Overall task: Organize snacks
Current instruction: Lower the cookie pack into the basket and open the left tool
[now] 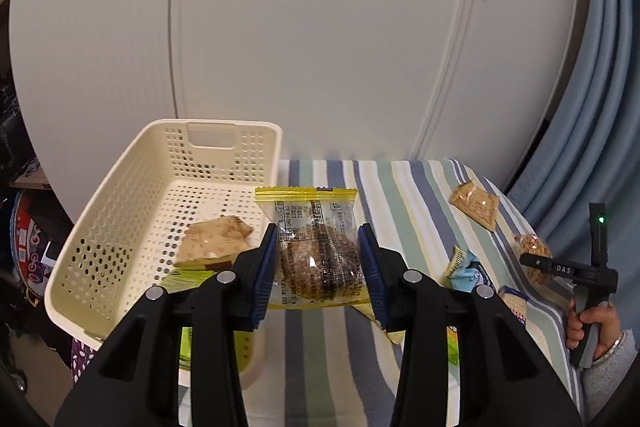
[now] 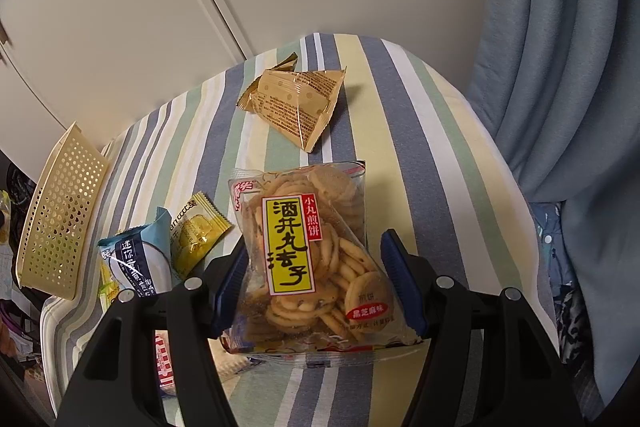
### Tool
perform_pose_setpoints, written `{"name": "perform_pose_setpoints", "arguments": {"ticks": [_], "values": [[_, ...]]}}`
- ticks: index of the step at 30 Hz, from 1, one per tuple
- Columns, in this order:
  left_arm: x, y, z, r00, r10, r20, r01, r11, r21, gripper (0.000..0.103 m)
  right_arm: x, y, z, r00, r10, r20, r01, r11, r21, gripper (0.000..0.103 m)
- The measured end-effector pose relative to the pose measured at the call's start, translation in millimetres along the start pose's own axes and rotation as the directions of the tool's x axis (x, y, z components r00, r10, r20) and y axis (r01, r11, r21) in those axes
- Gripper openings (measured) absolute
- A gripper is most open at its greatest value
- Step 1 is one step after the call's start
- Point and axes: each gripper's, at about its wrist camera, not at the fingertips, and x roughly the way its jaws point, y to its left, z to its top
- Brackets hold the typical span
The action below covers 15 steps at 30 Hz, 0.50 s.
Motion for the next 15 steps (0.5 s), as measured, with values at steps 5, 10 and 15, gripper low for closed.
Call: {"name": "perform_pose_setpoints", "arguments": {"ticks": [5,10,15], "values": [[-6.5,39.2,5.5,0.997,0.079,0.025,-0.077,0.995,-0.062,0.041,0.9,0.4,-0.4,1.000,-0.004,-0.004,0.004,1.000,0.001,0.064],[-3.2,78.8,-0.4,0.987,0.158,0.022,-0.153,0.978,-0.140,0.041,1.8,1.3,-0.4,1.000,-0.013,-0.007,0.013,1.000,-0.001,0.064],[-7.0,106.1,-8.4,0.973,0.227,0.032,-0.214,0.950,-0.227,0.094,3.6,2.9,0.1,1.000,-0.021,-0.011,0.021,1.000,-0.006,0.064]]}}
